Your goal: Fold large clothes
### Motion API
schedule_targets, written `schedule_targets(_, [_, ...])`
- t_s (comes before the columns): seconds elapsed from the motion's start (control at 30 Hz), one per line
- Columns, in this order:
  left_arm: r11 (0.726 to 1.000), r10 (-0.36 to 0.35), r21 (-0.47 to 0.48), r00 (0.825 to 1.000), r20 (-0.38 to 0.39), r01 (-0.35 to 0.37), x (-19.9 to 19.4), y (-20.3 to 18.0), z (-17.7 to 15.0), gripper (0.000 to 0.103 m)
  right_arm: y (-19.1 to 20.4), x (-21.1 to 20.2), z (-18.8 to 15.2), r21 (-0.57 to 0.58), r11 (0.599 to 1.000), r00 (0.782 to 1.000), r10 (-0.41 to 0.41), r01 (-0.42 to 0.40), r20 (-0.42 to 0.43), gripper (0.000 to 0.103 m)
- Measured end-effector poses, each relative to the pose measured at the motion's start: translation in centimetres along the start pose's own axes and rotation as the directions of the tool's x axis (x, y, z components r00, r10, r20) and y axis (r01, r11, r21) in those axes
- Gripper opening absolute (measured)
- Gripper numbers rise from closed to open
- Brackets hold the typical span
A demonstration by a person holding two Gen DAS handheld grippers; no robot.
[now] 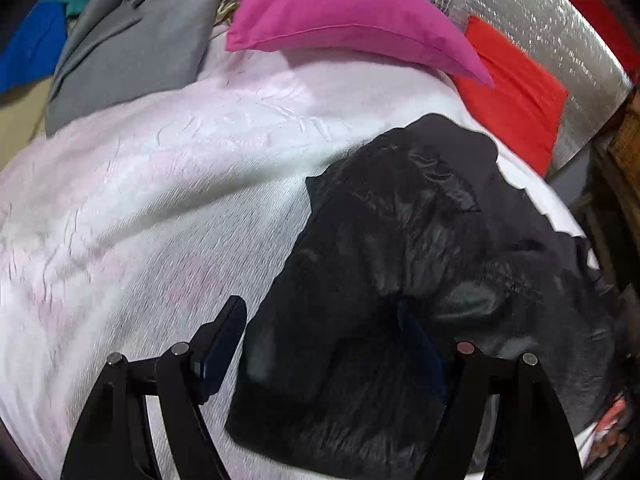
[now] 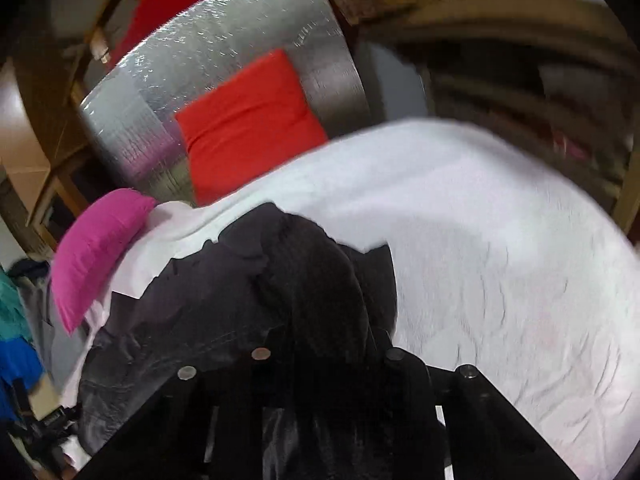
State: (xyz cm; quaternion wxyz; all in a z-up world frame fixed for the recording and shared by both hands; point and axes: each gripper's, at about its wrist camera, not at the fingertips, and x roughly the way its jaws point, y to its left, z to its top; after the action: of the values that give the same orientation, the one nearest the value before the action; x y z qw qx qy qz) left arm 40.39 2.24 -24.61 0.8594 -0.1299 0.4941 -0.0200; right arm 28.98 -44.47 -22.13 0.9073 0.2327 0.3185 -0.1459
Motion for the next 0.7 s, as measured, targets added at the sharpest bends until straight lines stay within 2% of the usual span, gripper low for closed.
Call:
schedule_targets(0.07, [1.000, -0.010, -0.002, 1.000, -0.006, 0.010, 0.4, -0.3, 0.1, 0.080, -0.6, 2.3, -0.6, -0.007, 0.998, 0.996, -0.059, 0.058, -0.067, 0.023])
schedule_targets(0.1, [1.000, -0.010, -0.006, 1.000, -0.009, 0.010, 0.5, -0.3, 0.2, 0.080, -1.6, 3.9, -1.2, 0.024, 0.998, 0.989, -0.058, 0.062, -0.136, 0.027])
schedule_targets(0.13, [1.000, -0.011, -0.010, 1.000, -0.014, 0.011, 0.5, -0.3, 0.3, 0.080, -2.2, 4.5, -1.3, 0.060, 0.997, 0.985, -0.035, 0.045, -0.169, 0.029])
schedule_targets(0.2, [1.000, -0.011, -0.012, 1.000, -0.019, 0.011, 0.4, -0.2, 0.4, 0.080, -2.7, 3.7, -0.3, 0.114, 0.993, 0.986, -0.009, 0.029, -0.166, 0.032])
schedule_targets(0.27, [1.000, -0.007, -0.008, 1.000, -0.014, 0.007, 0.2, -0.3, 0.7, 0.080, -2.6, 2.4, 0.8, 0.119, 0.992, 0.991, -0.011, 0.027, -0.134, 0.049])
schedule_targets(0.3, [1.000, 0.001, -0.002, 1.000, -0.007, -0.001, 0.3, -0.4, 0.9, 0.080, -2.4, 1.4, 1.5, 0.114, 0.993, 0.996, -0.013, 0.023, -0.092, 0.073])
schedule_targets(0.33, [1.000, 0.013, 0.006, 1.000, -0.002, -0.013, 0.3, -0.6, 1.0, 0.080, -2.1, 0.5, 2.2, 0.096, 0.995, 0.999, -0.021, 0.024, -0.035, 0.087])
schedule_targets(0.37, [1.000, 0.014, 0.008, 1.000, -0.004, -0.014, 0.3, -0.8, 0.8, 0.080, -1.4, -0.1, 2.8, 0.056, 0.998, 1.000, -0.019, 0.018, 0.015, 0.088])
schedule_targets(0.4, [1.000, 0.011, 0.010, 1.000, -0.010, -0.011, 0.5, -0.9, 0.9, 0.080, -0.6, 0.0, 3.5, 0.023, 1.000, 1.000, -0.015, 0.014, 0.025, 0.088])
schedule_targets(0.47, [1.000, 0.013, 0.010, 1.000, -0.012, -0.013, 0.7, -1.1, 0.9, 0.080, 1.6, 2.0, 4.8, -0.081, 0.997, 0.999, -0.021, 0.018, -0.036, 0.088])
schedule_targets(0.5, [1.000, 0.012, 0.009, 1.000, -0.012, -0.012, 0.8, -1.1, 1.0, 0.080, 3.0, 4.3, 5.5, -0.135, 0.991, 0.993, -0.037, 0.021, -0.111, 0.088])
schedule_targets(0.53, [1.000, 0.009, 0.009, 1.000, -0.014, -0.009, 0.9, -1.1, 1.2, 0.080, 3.6, 5.6, 5.7, -0.160, 0.987, 0.988, -0.053, 0.029, -0.143, 0.088])
schedule_targets(0.67, [1.000, 0.006, 0.013, 1.000, -0.018, -0.006, 1.5, -1.3, 1.8, 0.080, 6.1, 11.5, 7.0, -0.270, 0.959, 0.967, -0.146, 0.087, -0.208, 0.086])
schedule_targets(0.7, [1.000, 0.012, 0.024, 1.000, -0.018, -0.011, 1.6, -1.5, 2.0, 0.080, 6.5, 13.4, 7.0, -0.291, 0.951, 0.953, -0.175, 0.099, -0.246, 0.078])
